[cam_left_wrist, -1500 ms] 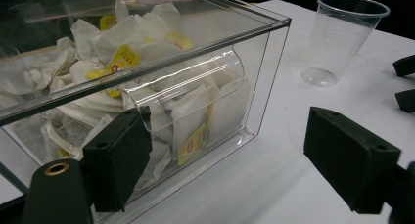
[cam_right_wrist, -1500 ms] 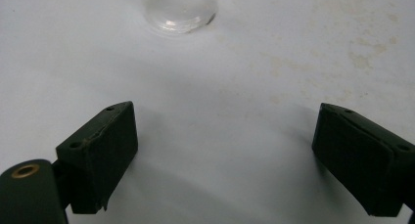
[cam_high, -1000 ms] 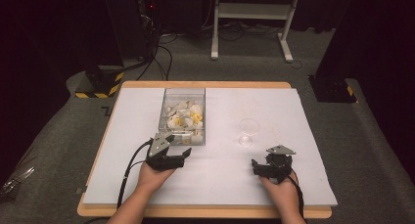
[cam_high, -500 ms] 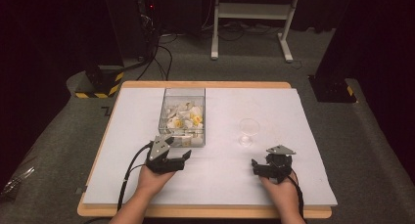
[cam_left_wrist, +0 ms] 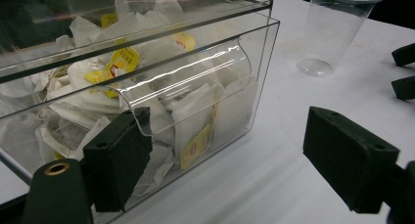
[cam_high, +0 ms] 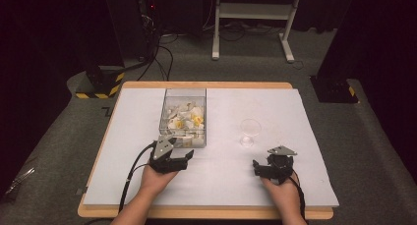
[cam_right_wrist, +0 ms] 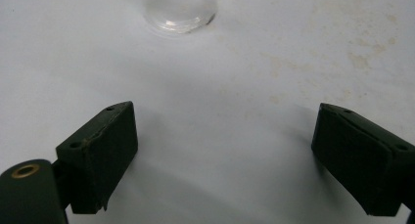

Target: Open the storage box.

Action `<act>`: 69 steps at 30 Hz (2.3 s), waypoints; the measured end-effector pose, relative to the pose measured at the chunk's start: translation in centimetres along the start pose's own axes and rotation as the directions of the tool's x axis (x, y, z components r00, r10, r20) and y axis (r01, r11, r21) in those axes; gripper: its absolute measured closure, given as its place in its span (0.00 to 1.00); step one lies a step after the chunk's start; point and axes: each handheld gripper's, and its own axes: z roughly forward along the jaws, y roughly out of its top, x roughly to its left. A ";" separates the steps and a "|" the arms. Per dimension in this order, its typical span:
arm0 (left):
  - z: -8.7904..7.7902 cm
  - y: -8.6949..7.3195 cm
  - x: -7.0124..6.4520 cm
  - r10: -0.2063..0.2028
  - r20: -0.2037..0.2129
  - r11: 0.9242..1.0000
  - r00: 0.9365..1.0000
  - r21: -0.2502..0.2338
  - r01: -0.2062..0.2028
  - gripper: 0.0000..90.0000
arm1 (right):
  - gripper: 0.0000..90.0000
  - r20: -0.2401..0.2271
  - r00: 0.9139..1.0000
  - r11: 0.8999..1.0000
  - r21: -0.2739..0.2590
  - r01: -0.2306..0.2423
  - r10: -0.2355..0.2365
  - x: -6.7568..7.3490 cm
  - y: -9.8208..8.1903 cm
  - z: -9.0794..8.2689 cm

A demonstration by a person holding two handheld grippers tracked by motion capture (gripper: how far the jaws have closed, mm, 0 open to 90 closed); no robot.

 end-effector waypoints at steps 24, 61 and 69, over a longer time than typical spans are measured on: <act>-0.7 -0.3 -0.2 -0.003 0.023 1.000 1.000 -0.028 0.004 0.23 | 0.11 -0.001 1.000 1.000 0.000 0.000 0.000 0.0 0.0 0.0; -2.5 -1.0 -1.2 -0.011 0.055 1.000 0.998 -0.025 0.013 0.23 | 0.11 0.001 1.000 1.000 -0.001 0.001 -0.001 0.0 0.0 0.0; -2.9 -1.2 -1.5 -0.012 0.064 1.000 0.998 -0.025 0.013 0.23 | 0.11 0.001 1.000 1.000 0.003 0.000 0.000 0.0 0.0 0.0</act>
